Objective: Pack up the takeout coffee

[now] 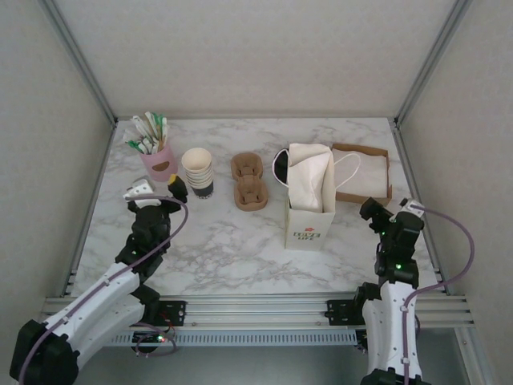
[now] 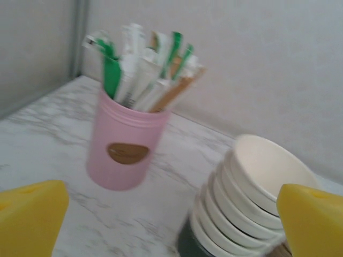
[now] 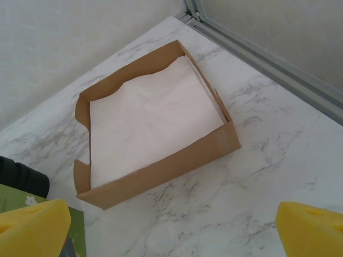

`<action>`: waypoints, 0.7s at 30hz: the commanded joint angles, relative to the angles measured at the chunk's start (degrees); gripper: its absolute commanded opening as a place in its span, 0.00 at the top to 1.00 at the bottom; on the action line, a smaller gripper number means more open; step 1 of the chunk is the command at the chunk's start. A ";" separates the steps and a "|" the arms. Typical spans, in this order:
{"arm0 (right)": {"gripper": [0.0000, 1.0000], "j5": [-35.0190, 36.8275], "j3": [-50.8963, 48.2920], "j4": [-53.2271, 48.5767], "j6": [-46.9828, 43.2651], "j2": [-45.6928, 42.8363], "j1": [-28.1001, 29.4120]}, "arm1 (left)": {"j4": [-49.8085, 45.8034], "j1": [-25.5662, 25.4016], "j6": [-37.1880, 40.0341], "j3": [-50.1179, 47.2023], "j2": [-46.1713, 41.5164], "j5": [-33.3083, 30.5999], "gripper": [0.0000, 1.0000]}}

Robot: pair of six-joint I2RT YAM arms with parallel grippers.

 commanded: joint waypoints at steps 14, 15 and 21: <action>0.01 17.52 -7.91 37.85 -13.01 21.96 14.82 | 27.86 17.41 13.27 -9.69 12.85 8.30 0.00; 0.01 17.78 -7.70 39.71 -13.53 24.12 15.21 | 29.14 18.43 12.47 -9.92 14.45 9.26 0.00; 0.01 18.37 -6.20 48.48 -15.90 36.65 15.71 | 38.02 19.95 11.63 -9.23 26.36 10.14 0.00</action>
